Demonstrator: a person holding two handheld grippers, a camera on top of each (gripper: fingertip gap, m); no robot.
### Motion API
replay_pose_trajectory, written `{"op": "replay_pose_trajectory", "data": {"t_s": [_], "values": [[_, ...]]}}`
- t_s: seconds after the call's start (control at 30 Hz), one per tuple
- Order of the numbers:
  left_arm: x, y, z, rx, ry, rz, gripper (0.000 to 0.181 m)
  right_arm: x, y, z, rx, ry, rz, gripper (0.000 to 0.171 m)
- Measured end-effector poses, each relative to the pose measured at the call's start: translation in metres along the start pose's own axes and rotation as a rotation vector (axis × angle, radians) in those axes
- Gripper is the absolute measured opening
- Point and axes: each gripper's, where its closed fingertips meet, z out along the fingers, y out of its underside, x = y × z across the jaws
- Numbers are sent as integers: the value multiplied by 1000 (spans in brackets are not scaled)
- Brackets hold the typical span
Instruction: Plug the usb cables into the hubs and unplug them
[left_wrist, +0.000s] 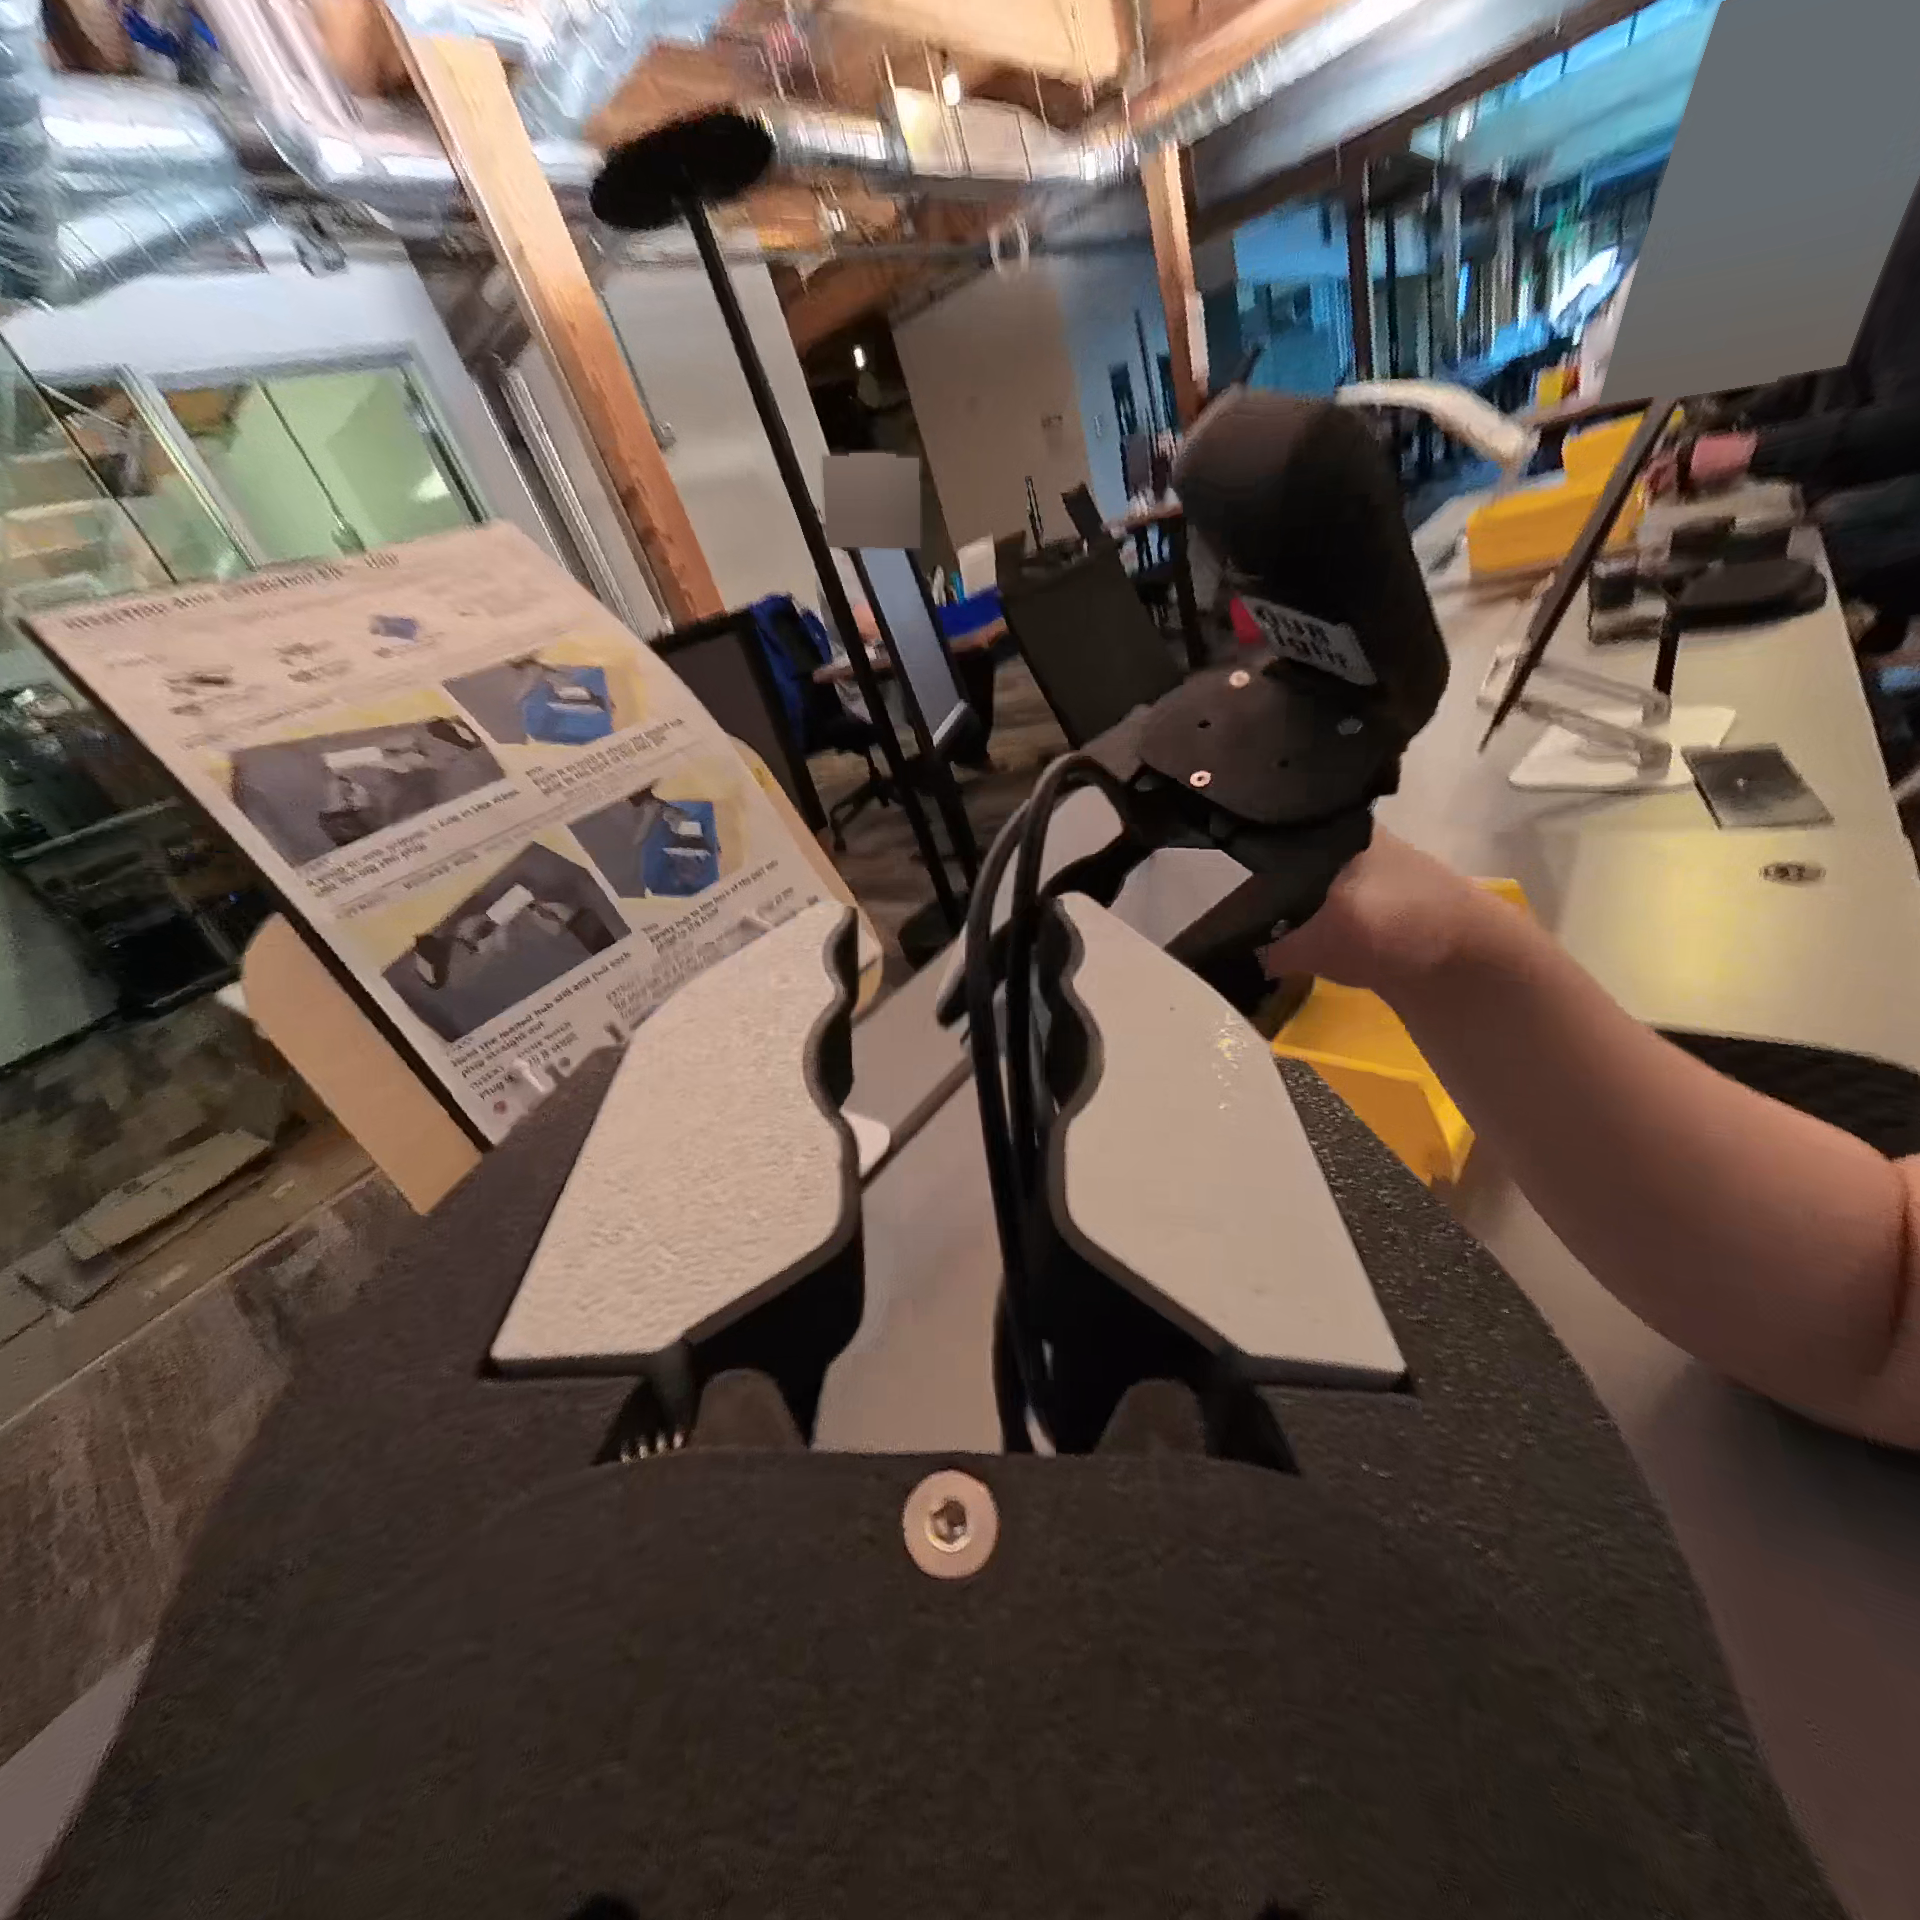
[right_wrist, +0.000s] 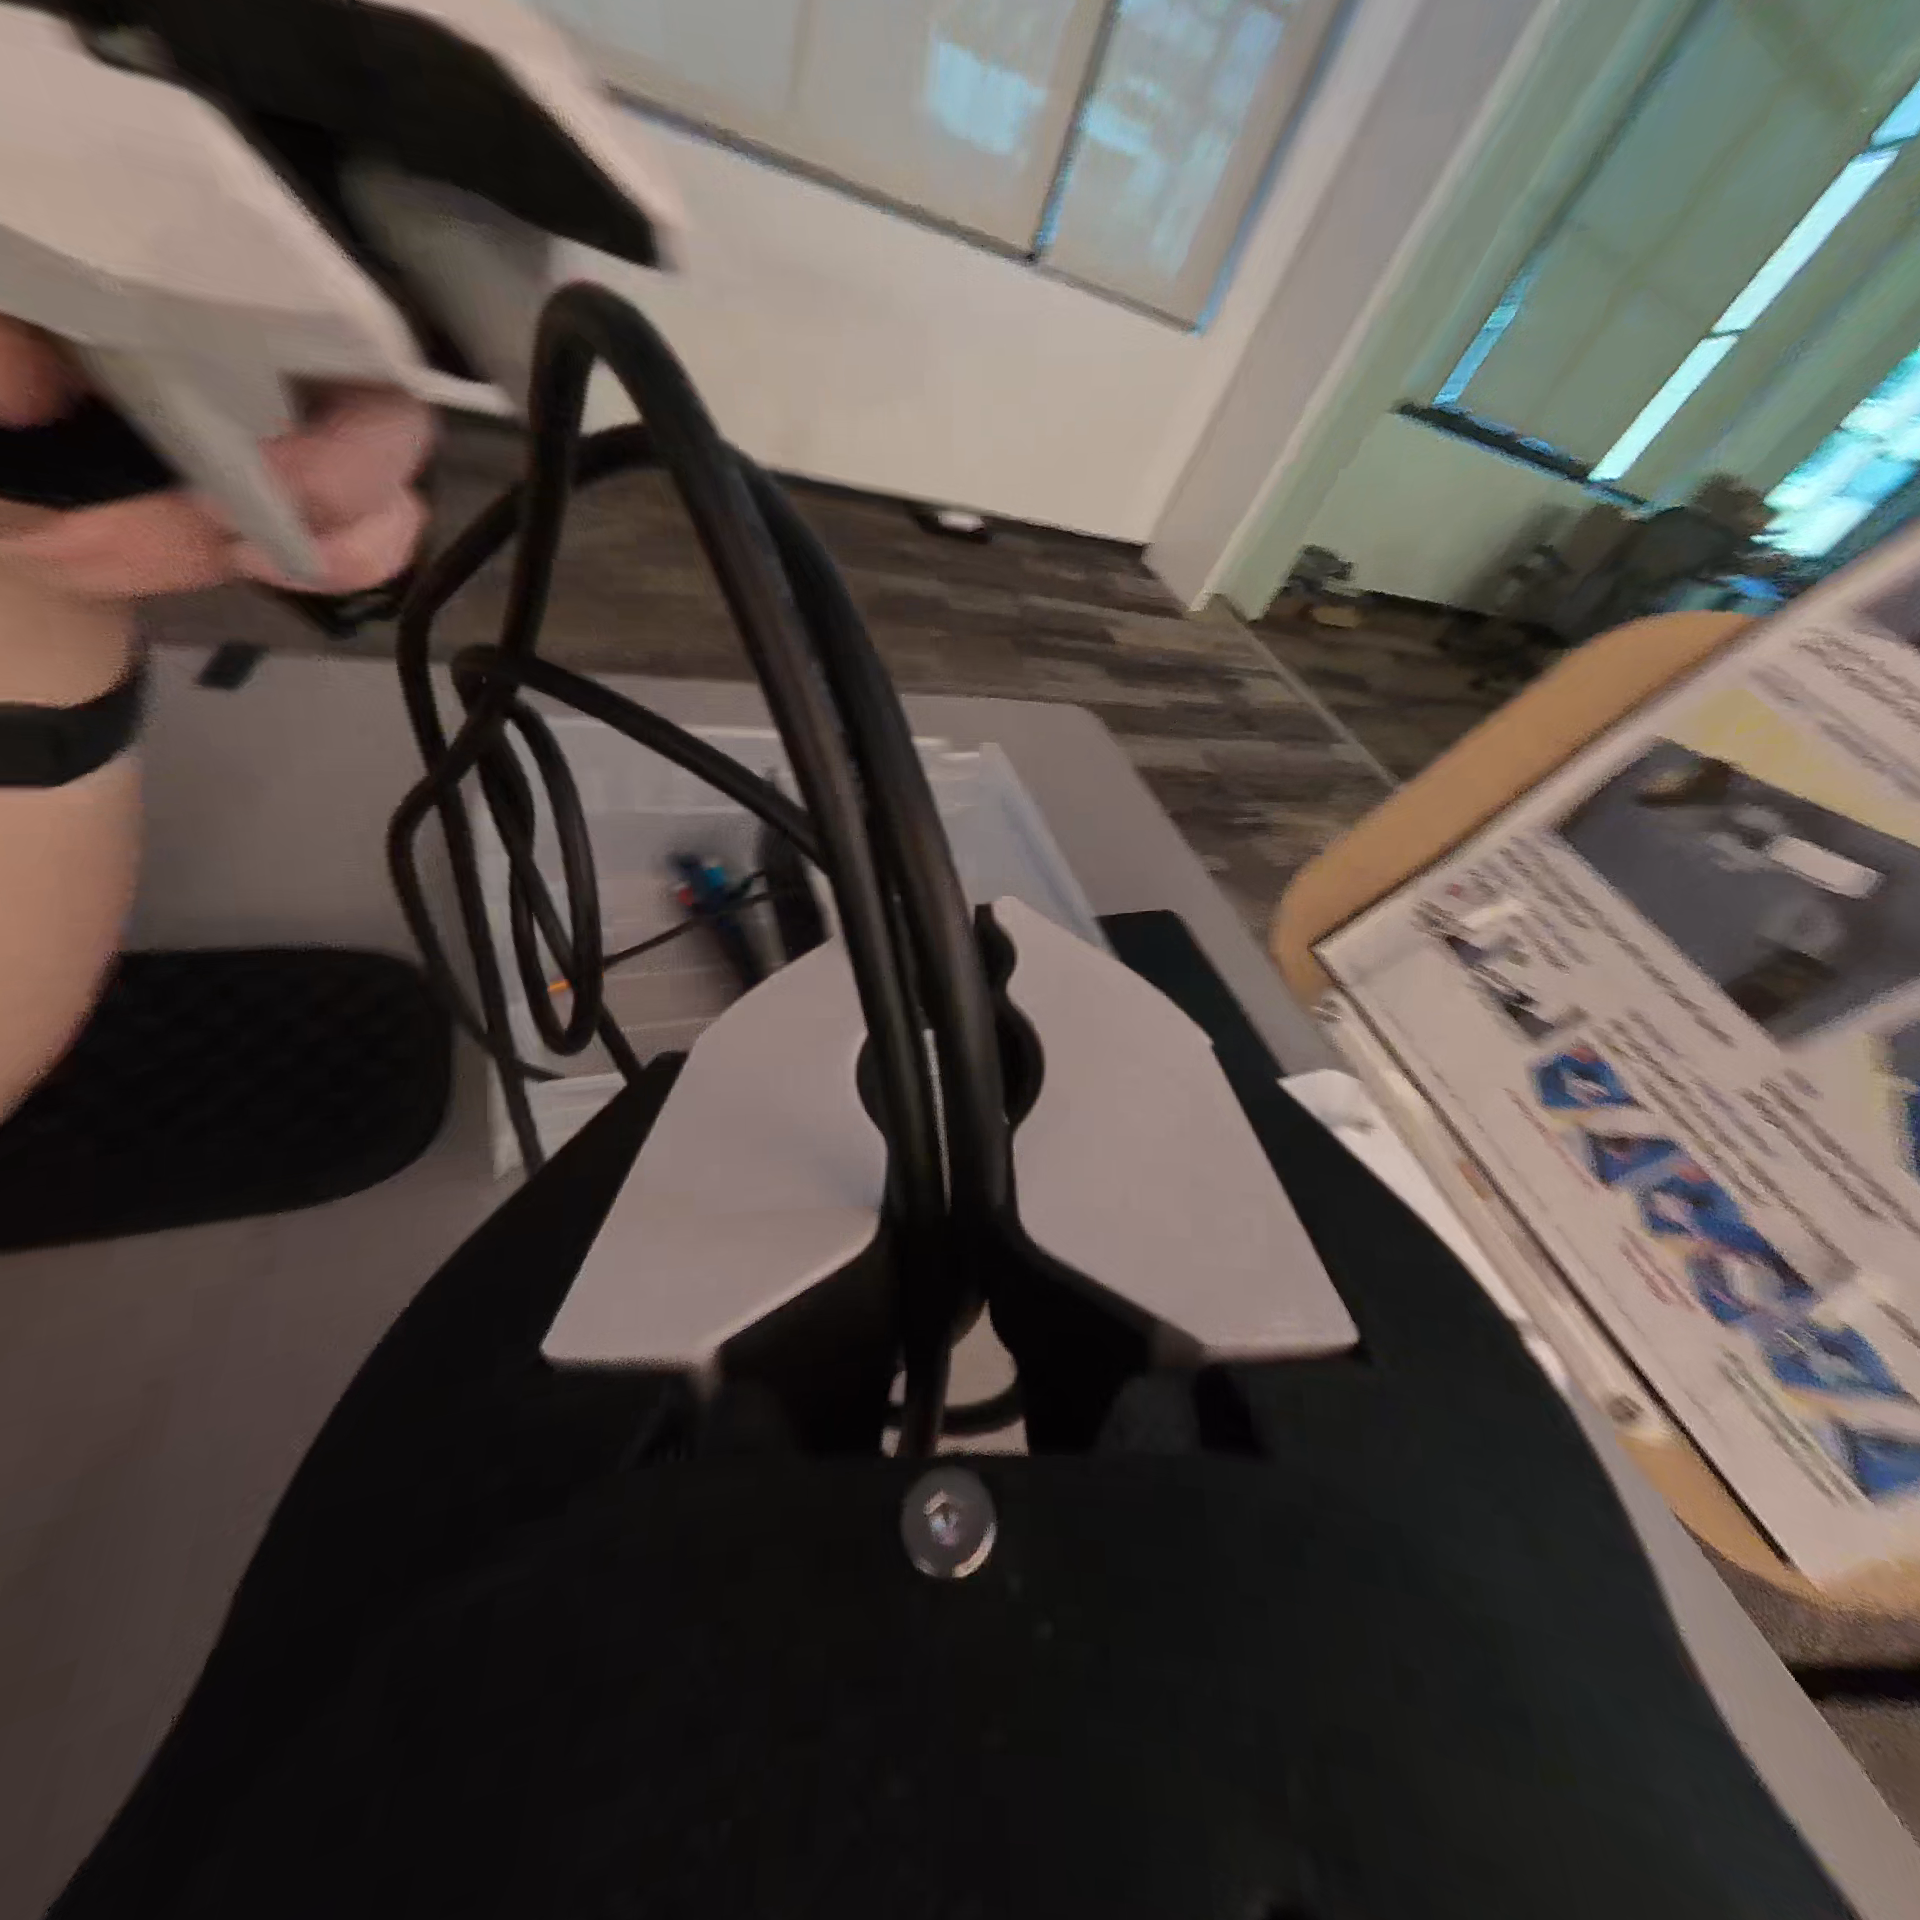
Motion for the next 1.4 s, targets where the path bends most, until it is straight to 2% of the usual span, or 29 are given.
{"op": "replay_pose_trajectory", "data": {"t_s": [0.13, 0.3, 0.43, 0.5, 0.57, 0.63, 0.83, 0.9, 1.0, 1.1, 1.23, 1.3, 1.4], "values": [[-8, -21, -26, 107, -26, -37, 26, 43, -13, -52, 156, 142, 152, 11], [-16, -11, -37, 43, -37, -47, 26, 86, -18, -131, 337, 347, 270, 11], [-24, -3, -33, 22, -50, -77, 26, 96, -16, -167, 407, 413, 313, 10], [-22, 3, -29, -9, -34, -89, 26, 95, -3, -159, 320, 381, 324, 10], [-23, 11, -25, -46, -33, -87, 26, 86, 28, -129, 106, 268, 358, 10], [-25, 17, -21, -70, -42, -87, 26, 79, 56, -97, -37, 164, 365, 10], [-29, 29, -14, -118, -47, -95, 26, 28, 183, -14, -608, -224, 561, 11], [-30, 32, -14, -130, -46, -99, 27, 20, 217, 7, -743, -252, 605, 11], [-32, 34, -14, -136, -44, -104, 27, 21, 256, 30, -877, -199, 626, 11], [-34, 35, -15, -141, -54, -103, 26, 25, 278, 36, -925, -168, 650, 15], [-41, 38, -19, -139, -66, -119, 26, 44, 284, 26, -934, -70, 688, 36], [-48, 44, -22, -160, -85, -136, 26, 57, 276, 20, -894, 2, 705, 46], [-66, 62, -27, -240, -160, -134, 26, 72, 238, 15, -757, 66, 703, 46]]}}
